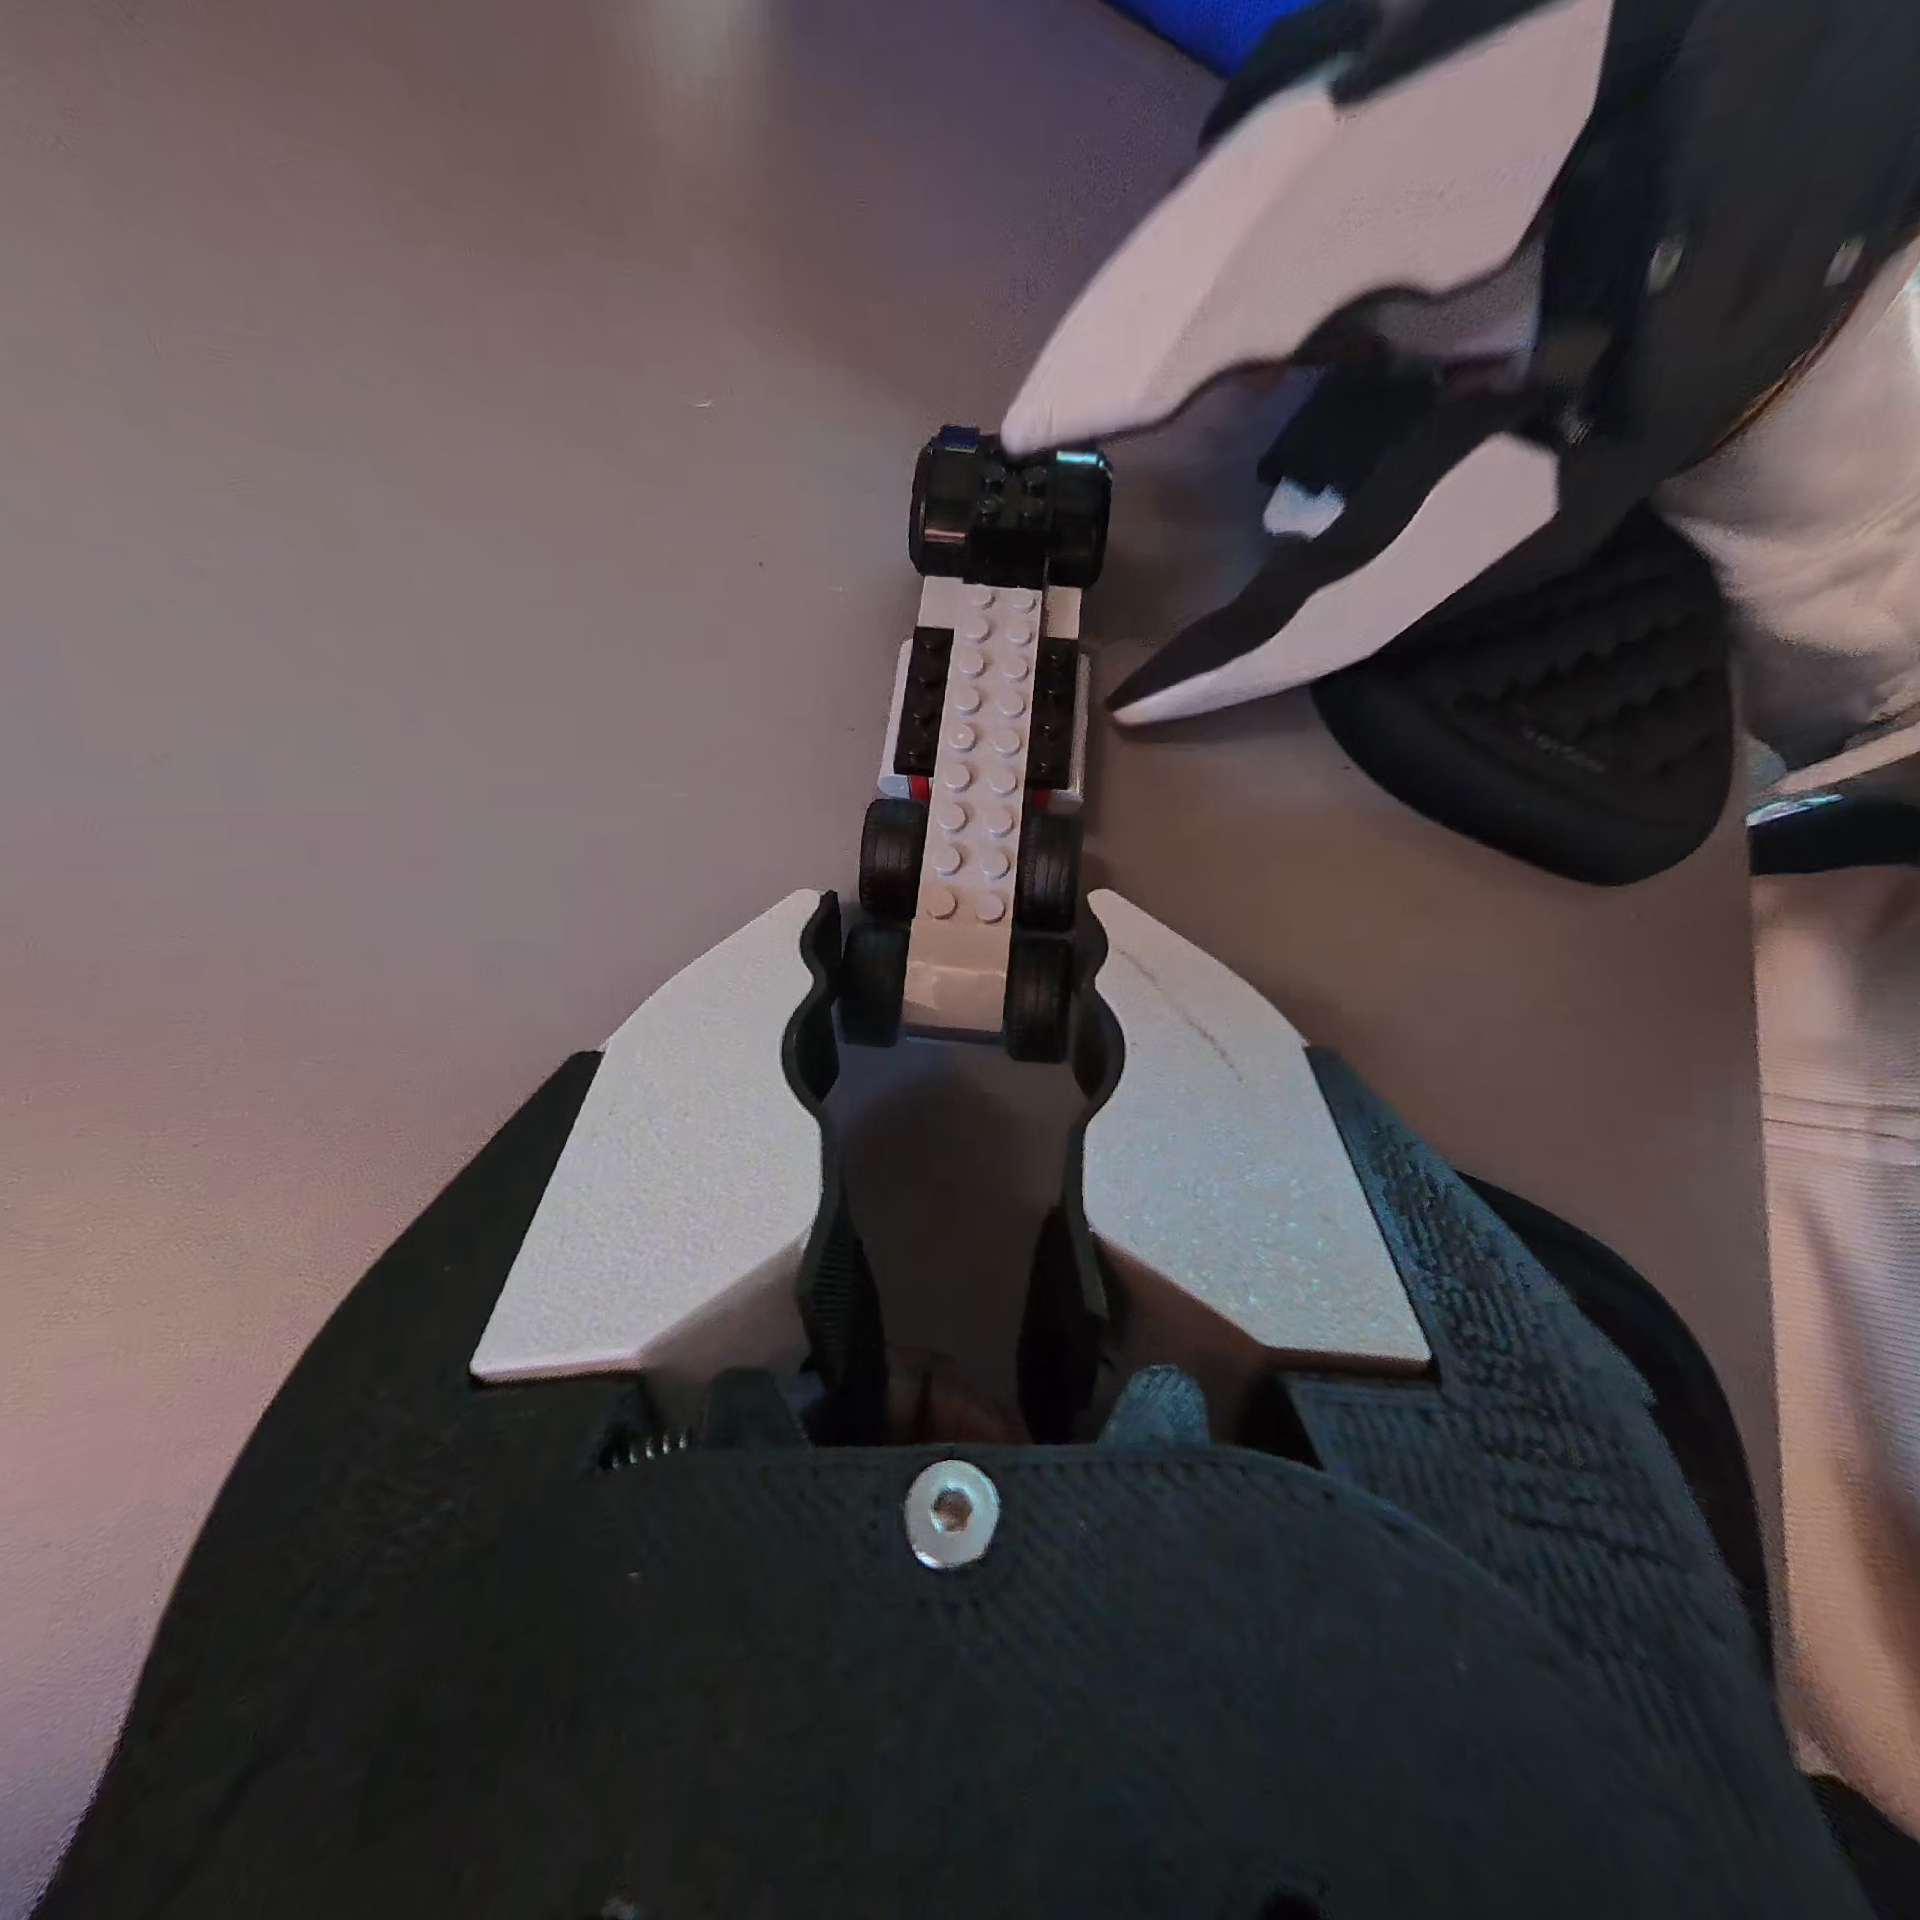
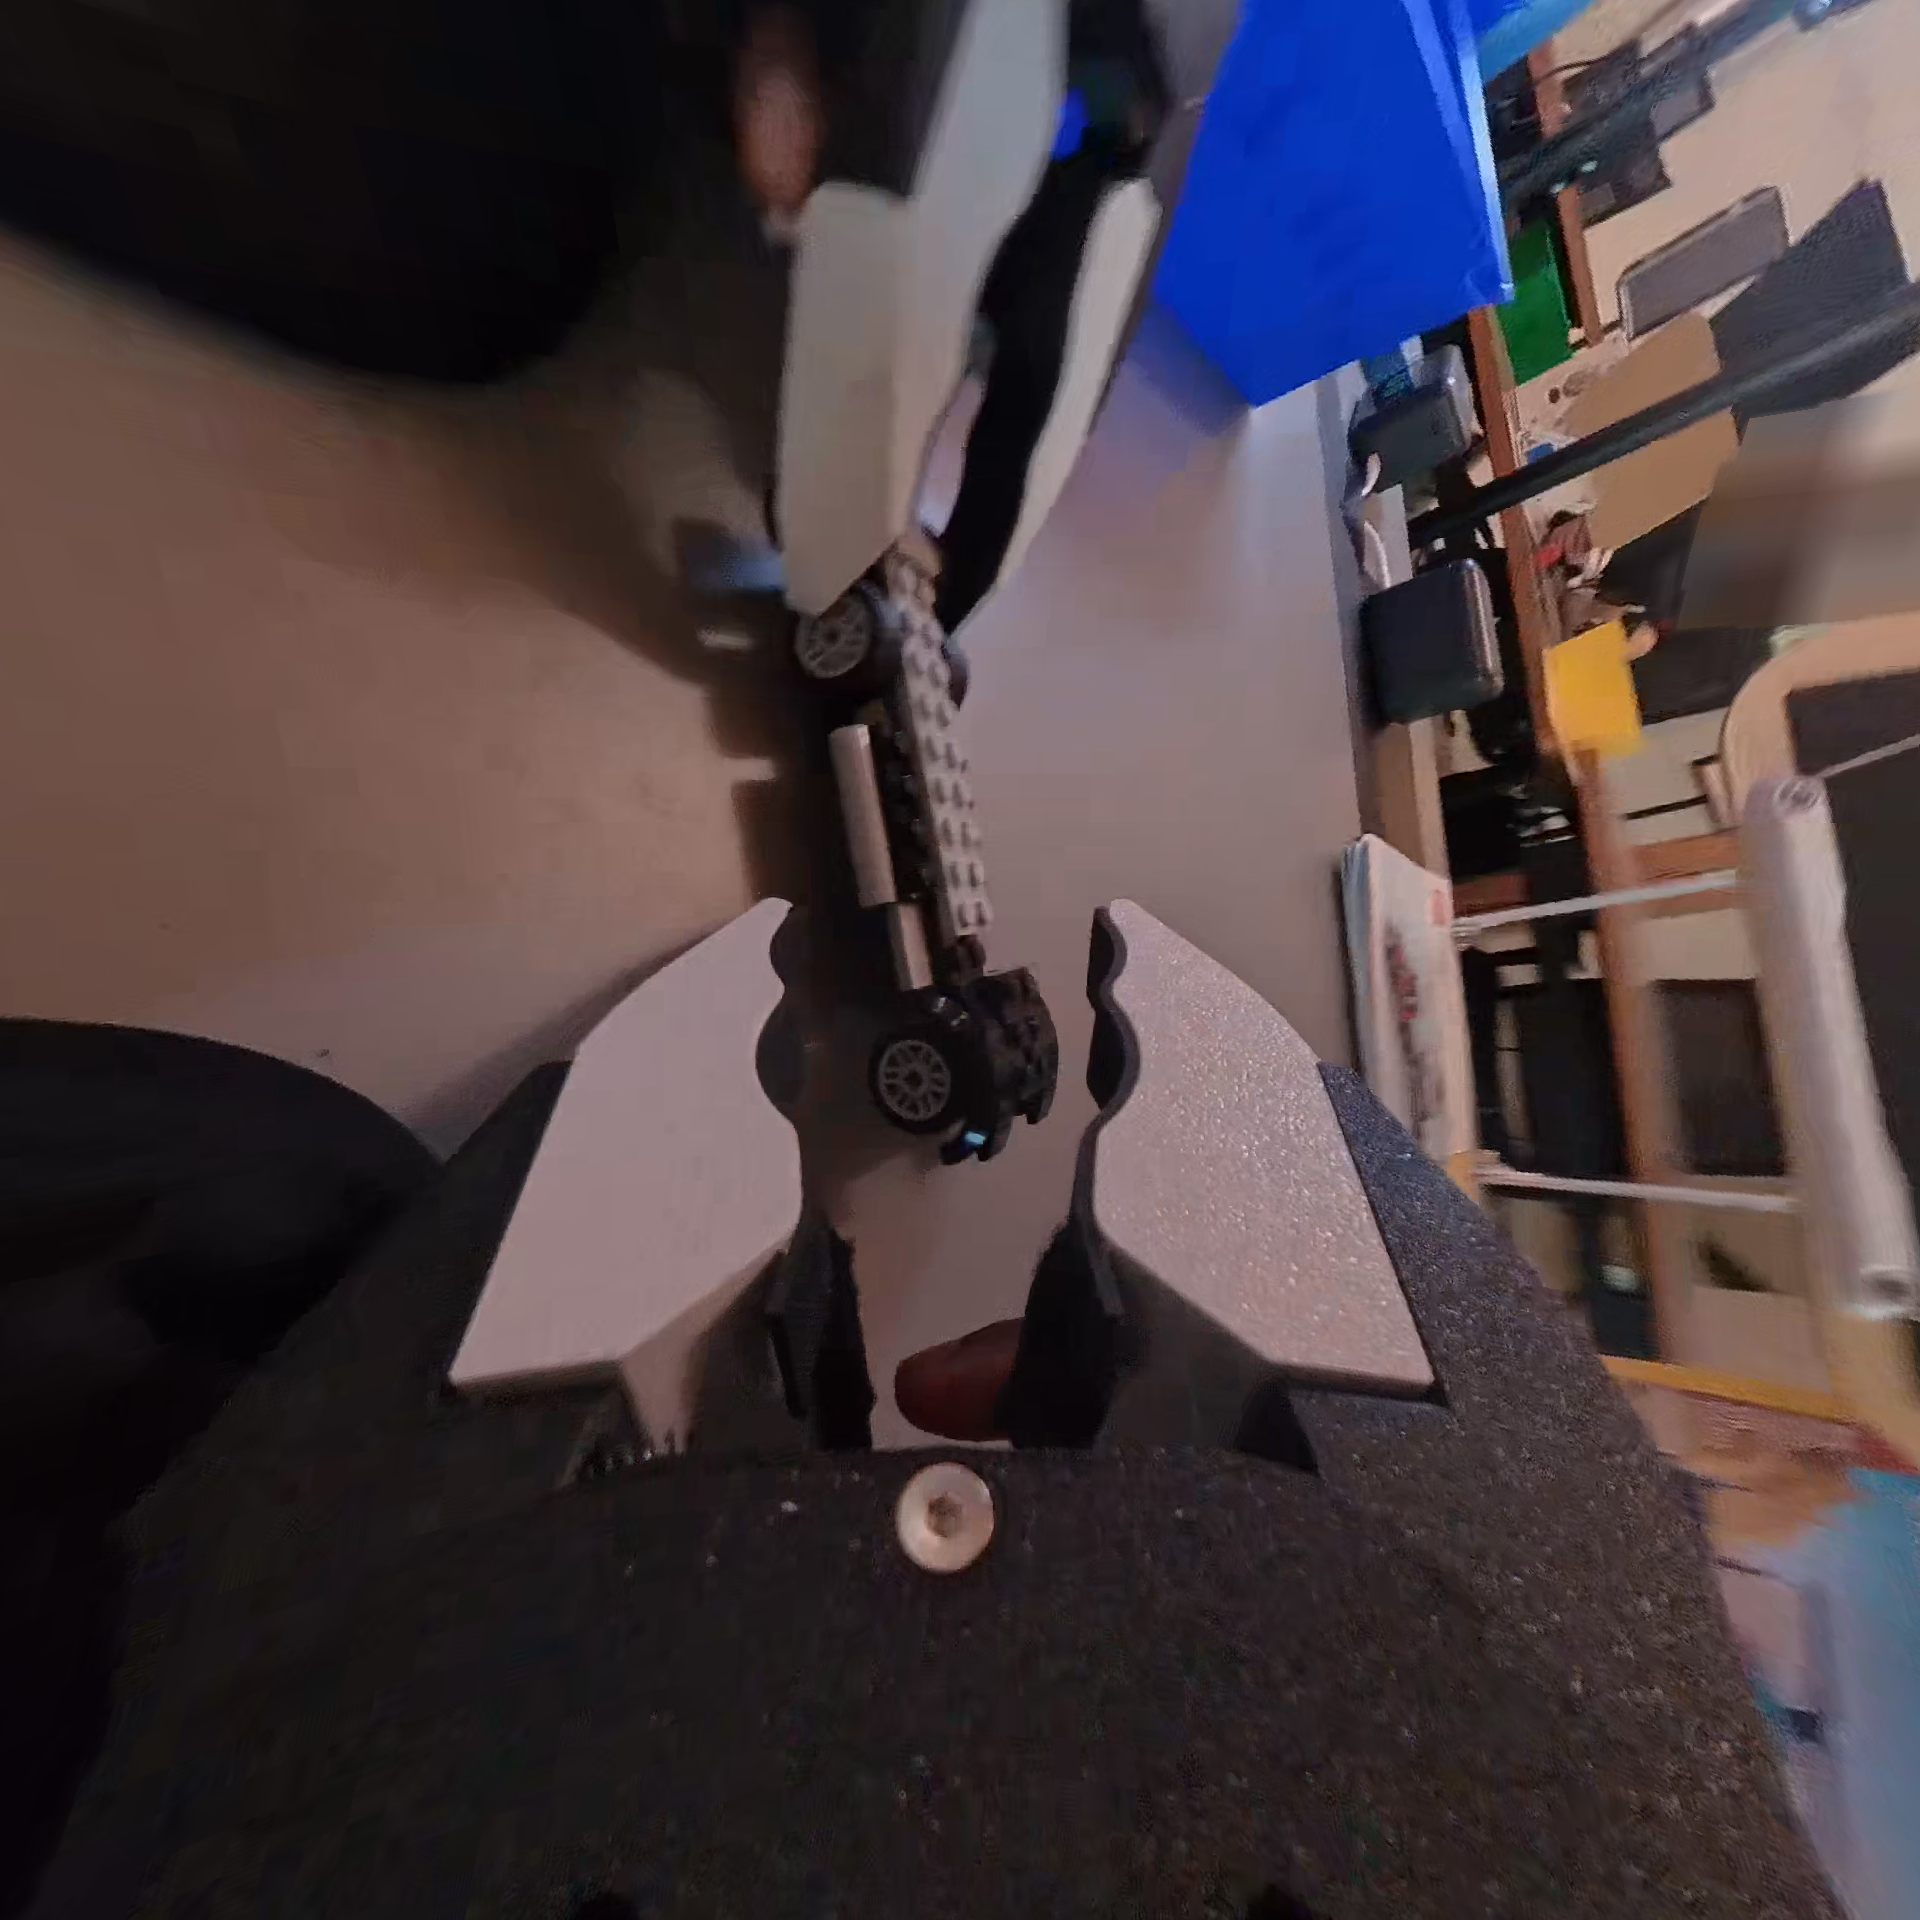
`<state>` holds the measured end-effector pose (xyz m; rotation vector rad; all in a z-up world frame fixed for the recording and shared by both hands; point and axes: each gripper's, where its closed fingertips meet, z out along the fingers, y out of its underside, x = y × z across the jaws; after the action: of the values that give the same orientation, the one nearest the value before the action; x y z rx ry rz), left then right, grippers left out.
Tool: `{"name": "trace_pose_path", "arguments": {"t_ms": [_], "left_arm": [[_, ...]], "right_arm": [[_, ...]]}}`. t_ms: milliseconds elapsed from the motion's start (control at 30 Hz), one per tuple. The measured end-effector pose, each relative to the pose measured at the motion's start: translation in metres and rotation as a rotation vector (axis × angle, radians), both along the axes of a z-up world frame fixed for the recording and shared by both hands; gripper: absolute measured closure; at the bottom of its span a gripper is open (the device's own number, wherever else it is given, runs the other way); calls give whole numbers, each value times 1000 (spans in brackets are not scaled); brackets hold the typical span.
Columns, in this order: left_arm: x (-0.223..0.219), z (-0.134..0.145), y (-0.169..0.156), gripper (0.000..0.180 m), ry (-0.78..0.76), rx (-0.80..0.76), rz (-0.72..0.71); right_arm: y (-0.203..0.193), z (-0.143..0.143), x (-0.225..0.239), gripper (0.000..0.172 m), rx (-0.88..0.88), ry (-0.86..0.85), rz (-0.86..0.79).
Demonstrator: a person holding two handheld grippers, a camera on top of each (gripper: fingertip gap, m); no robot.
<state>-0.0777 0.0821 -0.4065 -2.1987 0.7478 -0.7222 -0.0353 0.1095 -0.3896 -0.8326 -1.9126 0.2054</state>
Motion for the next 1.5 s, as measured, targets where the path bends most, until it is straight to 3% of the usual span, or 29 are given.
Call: {"name": "trace_pose_path", "arguments": {"t_ms": [167,200,333,433,500,600,633,667,767,967,1100,1200,1300,1400,1467,1500], "left_arm": [[3,2,-3,138,-58,-46,-29],[4,1,-4,138,-62,-52,-33],[4,4,-2,135,-27,6,-27],[9,14,4,111,132,226,-31],[12,17,9,109,316,375,-47],[8,7,15,133,573,468,-63],[4,5,17,147,628,488,-59],[3,5,18,149,650,509,-58],[6,9,18,152,625,535,-58],[6,12,20,157,646,585,-50],[8,15,19,157,676,638,-71],[11,17,17,157,711,694,-116],[17,21,13,157,654,723,-156],[10,16,13,154,624,665,-141],[-6,18,20,138,676,651,-70],[-12,18,21,138,692,651,-55]], "right_arm": [[9,-10,-10,143,245,-77,-40],[11,-13,-10,151,264,-106,-57],[12,-11,-10,152,199,-104,-89],[14,-10,-7,153,49,-92,-135],[13,-9,-6,153,-13,-81,-147],[10,-7,-5,153,-81,-66,-145],[8,-6,-5,153,-114,-57,-141],[7,-6,-5,153,-140,-53,-141],[10,0,-6,150,-129,-10,-144],[26,0,-4,140,224,-53,-179],[34,1,-4,138,341,-82,-213],[41,0,-1,126,332,-87,-234],[34,-7,-1,142,245,-105,-196],[32,-10,1,143,212,-139,-206],[35,-10,5,143,200,-148,-230],[35,-11,6,143,181,-145,-235]]}}
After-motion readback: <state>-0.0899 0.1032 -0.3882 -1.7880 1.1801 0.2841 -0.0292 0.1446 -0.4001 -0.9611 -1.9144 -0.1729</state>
